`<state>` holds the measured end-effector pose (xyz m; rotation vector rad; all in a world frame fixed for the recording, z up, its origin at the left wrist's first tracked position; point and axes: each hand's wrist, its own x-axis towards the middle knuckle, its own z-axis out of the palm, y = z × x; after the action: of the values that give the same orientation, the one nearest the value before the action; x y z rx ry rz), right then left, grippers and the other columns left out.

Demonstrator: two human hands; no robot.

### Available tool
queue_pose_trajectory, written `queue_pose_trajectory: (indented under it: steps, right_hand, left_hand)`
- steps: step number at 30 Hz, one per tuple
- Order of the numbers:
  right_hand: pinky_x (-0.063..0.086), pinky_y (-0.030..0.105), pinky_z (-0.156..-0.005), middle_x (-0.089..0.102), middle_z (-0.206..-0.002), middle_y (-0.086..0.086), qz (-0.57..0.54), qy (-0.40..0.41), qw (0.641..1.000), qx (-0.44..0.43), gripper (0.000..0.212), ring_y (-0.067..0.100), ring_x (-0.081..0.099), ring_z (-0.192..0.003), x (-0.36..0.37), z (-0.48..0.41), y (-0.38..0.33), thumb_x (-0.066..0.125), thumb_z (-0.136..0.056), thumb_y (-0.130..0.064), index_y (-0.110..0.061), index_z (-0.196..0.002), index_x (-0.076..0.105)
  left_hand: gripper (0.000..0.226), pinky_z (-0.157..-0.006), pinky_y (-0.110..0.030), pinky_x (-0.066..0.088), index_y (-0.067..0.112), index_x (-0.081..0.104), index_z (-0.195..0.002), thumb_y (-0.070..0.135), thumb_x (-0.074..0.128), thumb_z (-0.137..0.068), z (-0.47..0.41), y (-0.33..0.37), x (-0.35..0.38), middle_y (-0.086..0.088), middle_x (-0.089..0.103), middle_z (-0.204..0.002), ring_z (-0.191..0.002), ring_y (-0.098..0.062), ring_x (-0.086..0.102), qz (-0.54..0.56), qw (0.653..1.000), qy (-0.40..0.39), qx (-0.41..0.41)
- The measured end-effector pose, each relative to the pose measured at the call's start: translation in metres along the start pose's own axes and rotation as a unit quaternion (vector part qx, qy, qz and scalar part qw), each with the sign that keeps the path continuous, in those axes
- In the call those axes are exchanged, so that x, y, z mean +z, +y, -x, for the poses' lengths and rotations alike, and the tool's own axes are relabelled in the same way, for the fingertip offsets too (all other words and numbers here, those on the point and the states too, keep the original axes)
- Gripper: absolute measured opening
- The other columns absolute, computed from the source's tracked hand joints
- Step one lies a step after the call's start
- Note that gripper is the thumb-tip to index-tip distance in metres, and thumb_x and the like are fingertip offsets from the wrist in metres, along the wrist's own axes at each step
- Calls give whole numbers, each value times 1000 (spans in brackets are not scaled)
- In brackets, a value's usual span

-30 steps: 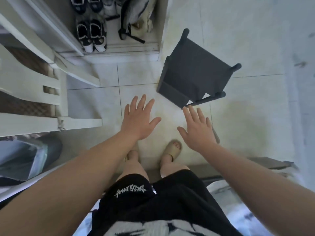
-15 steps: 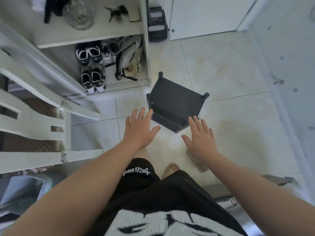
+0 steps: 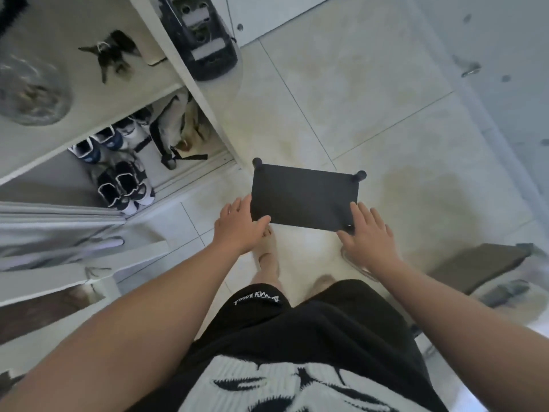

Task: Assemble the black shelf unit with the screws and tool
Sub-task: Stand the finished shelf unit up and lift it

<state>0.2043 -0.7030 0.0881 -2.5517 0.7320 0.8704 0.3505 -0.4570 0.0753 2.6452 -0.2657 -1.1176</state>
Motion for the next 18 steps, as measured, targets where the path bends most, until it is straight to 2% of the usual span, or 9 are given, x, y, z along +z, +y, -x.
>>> queue_pose_trajectory:
  steps: [3,7,10,12,14,16,18]
  right_hand:
    - [21,53,-122,9,-169,-4,-31,-26,998,40,73,25,7,-155,4,-23,1,40,-102,-48,-21,-161,7]
    - [37,54,-109,34,-158,4,-122,-53,985,113,67,33,34,-141,14,-62,11,46,-99,-41,-20,-157,20]
    - [43,41,-89,48,-149,10,-226,-94,951,187,73,37,50,-128,21,-89,18,50,-99,-40,-16,-159,16]
    - [45,37,-77,58,-136,11,-304,-110,923,210,66,35,59,-111,27,-102,21,54,-97,-36,-15,-154,28]
    - [51,34,-64,62,-121,10,-376,-108,890,233,56,31,62,-89,32,-113,24,59,-95,-30,-14,-145,39]
    - [44,22,-42,60,-109,11,-425,-110,862,252,49,25,55,-68,33,-119,26,60,-95,-23,-14,-140,42]
    - [36,15,-34,58,-106,12,-454,-100,849,251,48,20,52,-63,33,-121,29,59,-97,-17,-12,-141,42]
  left_hand:
    - [76,-113,-54,32,24,15,-158,58,46,-97,-36,-9,-1,-2,24,-164,-148,-33,24,39,998,-43,-21]
    - [76,-106,-50,40,27,15,-157,58,48,-96,-83,-10,6,-5,35,-159,-140,-34,38,128,985,-86,-77]
    - [69,-80,-34,48,27,24,-153,56,49,-96,-108,-2,14,-2,49,-143,-116,-24,55,209,964,-106,-124]
    - [57,-65,-29,49,25,36,-141,55,52,-94,-116,1,22,2,55,-128,-100,-17,58,249,950,-113,-148]
    - [43,-59,-26,47,26,41,-125,53,55,-94,-120,2,31,6,57,-116,-90,-11,58,264,946,-98,-163]
    - [39,-54,-25,45,25,43,-117,52,57,-93,-122,4,34,6,59,-109,-85,-13,59,276,941,-84,-176]
    - [41,-53,-26,46,22,47,-120,50,59,-93,-123,8,33,2,60,-112,-89,-19,61,295,935,-73,-181]
